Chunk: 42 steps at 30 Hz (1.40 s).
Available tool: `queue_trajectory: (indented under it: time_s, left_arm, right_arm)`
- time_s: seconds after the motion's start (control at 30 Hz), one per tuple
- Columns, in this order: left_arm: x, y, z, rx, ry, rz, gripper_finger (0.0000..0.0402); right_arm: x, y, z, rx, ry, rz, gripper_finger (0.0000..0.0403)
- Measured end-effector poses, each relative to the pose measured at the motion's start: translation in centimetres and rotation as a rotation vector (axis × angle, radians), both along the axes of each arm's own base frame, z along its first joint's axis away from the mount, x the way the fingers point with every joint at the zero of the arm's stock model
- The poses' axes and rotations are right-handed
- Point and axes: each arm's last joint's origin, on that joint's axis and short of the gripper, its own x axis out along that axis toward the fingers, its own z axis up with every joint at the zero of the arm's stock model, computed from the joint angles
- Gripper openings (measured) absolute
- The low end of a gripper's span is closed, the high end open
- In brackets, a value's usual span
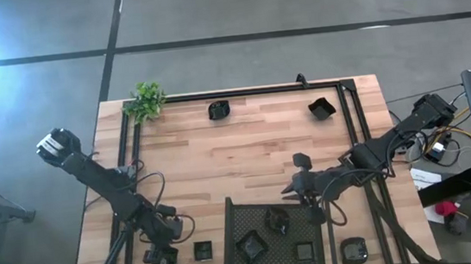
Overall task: Pick & Place Mini shaped plates
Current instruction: Stack the distorted square plate on top of the other distorted square plates on the shelf
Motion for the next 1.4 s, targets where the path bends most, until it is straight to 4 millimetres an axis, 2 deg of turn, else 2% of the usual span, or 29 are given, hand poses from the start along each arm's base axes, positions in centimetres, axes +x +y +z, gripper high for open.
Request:
queue_trajectory:
  time_s: [0.47,0.83,1.4]
  left_arm:
    - [-0.1,0.0,-0.6,-0.033,0.007,0.038,0.0071]
    - [-0.9,0.5,-2.0,-0.017,0.033,0.04,0.0071]
    - [-0.9,0.5,-2.1,-0.025,0.036,0.032,0.0071]
  right_arm:
    - [0.0,0.0,0.0,-0.004,0.0,0.004,0.0059]
    - [0.0,0.0,0.0,-0.006,0.0,0.006,0.0059]
    - [0.0,0.0,0.0,-0.006,0.001,0.007,0.0059]
